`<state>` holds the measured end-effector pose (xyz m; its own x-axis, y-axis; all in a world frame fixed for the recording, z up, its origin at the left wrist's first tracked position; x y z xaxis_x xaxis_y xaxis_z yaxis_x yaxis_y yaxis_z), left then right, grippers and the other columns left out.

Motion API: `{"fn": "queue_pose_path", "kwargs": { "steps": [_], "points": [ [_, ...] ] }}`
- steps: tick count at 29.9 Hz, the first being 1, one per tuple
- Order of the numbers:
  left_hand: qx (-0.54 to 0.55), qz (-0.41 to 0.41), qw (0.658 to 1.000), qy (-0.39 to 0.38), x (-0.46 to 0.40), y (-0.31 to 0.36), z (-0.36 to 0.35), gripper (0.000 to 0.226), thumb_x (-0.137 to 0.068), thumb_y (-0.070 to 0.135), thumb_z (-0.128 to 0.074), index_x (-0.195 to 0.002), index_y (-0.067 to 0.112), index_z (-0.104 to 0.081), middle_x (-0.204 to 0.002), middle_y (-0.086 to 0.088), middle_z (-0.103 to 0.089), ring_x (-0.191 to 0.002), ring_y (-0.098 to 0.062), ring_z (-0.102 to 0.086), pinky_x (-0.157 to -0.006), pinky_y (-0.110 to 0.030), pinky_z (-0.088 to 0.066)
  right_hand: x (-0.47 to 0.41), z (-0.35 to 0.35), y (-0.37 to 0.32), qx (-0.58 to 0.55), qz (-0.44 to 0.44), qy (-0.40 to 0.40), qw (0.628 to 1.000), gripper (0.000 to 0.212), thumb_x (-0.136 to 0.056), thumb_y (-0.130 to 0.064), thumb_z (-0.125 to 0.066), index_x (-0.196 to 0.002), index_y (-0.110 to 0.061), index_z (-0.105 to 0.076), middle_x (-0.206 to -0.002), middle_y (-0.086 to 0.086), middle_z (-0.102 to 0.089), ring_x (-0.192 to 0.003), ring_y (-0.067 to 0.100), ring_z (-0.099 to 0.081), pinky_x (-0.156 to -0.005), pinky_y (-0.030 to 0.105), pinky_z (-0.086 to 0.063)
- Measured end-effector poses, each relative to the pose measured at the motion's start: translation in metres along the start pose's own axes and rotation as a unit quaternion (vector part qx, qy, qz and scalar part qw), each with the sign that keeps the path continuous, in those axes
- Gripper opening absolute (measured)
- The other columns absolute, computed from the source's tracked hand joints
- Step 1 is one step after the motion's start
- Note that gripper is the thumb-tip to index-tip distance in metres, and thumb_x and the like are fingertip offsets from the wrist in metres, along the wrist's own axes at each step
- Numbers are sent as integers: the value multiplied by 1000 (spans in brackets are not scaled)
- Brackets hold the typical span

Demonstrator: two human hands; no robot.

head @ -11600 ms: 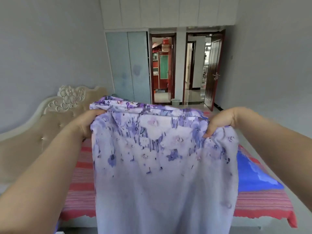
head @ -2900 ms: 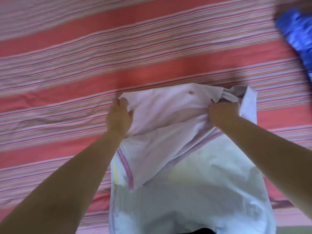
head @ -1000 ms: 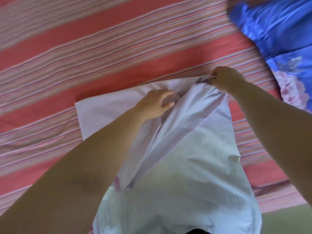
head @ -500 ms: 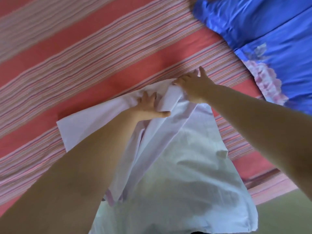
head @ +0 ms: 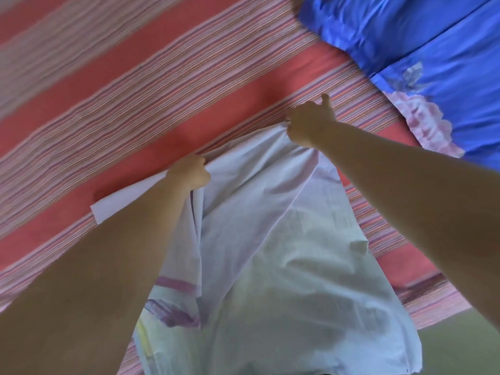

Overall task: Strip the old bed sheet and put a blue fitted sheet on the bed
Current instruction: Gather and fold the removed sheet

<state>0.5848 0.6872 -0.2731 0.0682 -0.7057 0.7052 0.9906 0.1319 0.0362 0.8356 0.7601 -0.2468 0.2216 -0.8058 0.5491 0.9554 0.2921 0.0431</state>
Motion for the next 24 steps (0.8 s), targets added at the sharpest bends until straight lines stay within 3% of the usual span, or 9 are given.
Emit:
{"fn": "queue_pose_path", "kwargs": {
  "steps": [4, 7, 9, 11, 13, 14, 19, 22, 24],
  "points": [
    [55, 41, 995, 78, 6, -28, -2, 35, -92, 34, -49, -119, 13, -54, -121, -10, -60, -113, -32, -54, -87, -38, -43, -3, -1, 18, -73, -89, 51, 992, 36, -88, -12, -40, -120, -17, -54, -117, 7, -62, -118, 27, -51, -113, 50, -14],
    [103, -6, 992, 74, 10, -14, -12, 60, -88, 51, -57, -131, 10, -47, -132, -13, -54, -122, -32, -50, -96, -42, -42, 4, 13, 10, -165, -23, 156, 974, 32, -87, -16, -42, -117, -17, -55, -116, 8, -61, -117, 30, -48, -111, 42, -20],
    [89, -9, 989, 117, 10, -13, -3, 47, -93, 40, -54, -129, 9, -50, -128, -14, -57, -120, -33, -51, -94, -42, -42, 13, 22, 16, -216, -24, 220, 951, 36, -89, -28, -47, -123, -18, -52, -124, 6, -56, -122, 28, -45, -109, 40, -24],
    [85, 28, 981, 172, 9, -24, 9, 29, -95, 23, -49, -120, 11, -56, -118, -14, -62, -111, -35, -54, -85, -40, -44, 25, 18, 54, -311, -150, 249, 905, 37, -91, -39, -47, -120, -18, -51, -125, 6, -52, -120, 27, -46, -103, 39, -32],
    [99, 64, 978, 175, 7, -30, 8, 30, -90, 8, -47, -119, 12, -55, -114, -14, -62, -108, -35, -56, -83, -41, -45, 34, -5, 82, -403, -250, 217, 853, 36, -92, -44, -45, -114, -16, -53, -121, 8, -52, -114, 29, -50, -97, 39, -38],
    [111, 54, 976, 178, 5, -22, 9, 31, -88, 6, -47, -118, 11, -54, -115, -14, -61, -108, -35, -56, -85, -42, -45, 36, -20, 85, -426, -264, 187, 845, 37, -93, -45, -44, -112, -15, -54, -120, 10, -52, -112, 30, -51, -94, 38, -40],
    [123, -161, 955, 216, 0, 89, 32, 35, -96, 29, -49, -125, 12, -54, -118, -14, -60, -109, -35, -53, -91, -42, -42, 66, -72, 73, -538, -293, 150, 776, 39, -87, -52, -48, -107, -20, -55, -103, 0, -62, -94, 20, -59, -75, 30, -45],
    [145, -206, 949, 187, -12, 140, 40, 34, -95, 32, -51, -125, 17, -57, -121, -10, -60, -111, -33, -53, -93, -40, -42, 79, -91, 63, -546, -291, 118, 777, 23, -90, -43, -51, -92, -21, -57, -76, -7, -57, -68, 13, -52, -54, 26, -36],
    [164, -222, 943, 185, -17, 164, 47, 23, -93, 31, -54, -106, 16, -66, -105, -11, -62, -101, -31, -54, -84, -40, -45, 87, -96, 61, -531, -287, 109, 790, 26, -90, -39, -52, -75, -19, -51, -65, -5, -49, -61, 16, -46, -48, 27, -32]
  ]
}}
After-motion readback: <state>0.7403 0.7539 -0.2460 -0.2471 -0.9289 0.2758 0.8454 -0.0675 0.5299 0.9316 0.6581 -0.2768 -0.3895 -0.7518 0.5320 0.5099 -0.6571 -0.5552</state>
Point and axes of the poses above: each hand's wrist, its own x-axis away from the middle knuckle, its own z-axis out of the back of the hand, y = z × x, the point moved 10 cm from there along -x, towards the middle knuckle
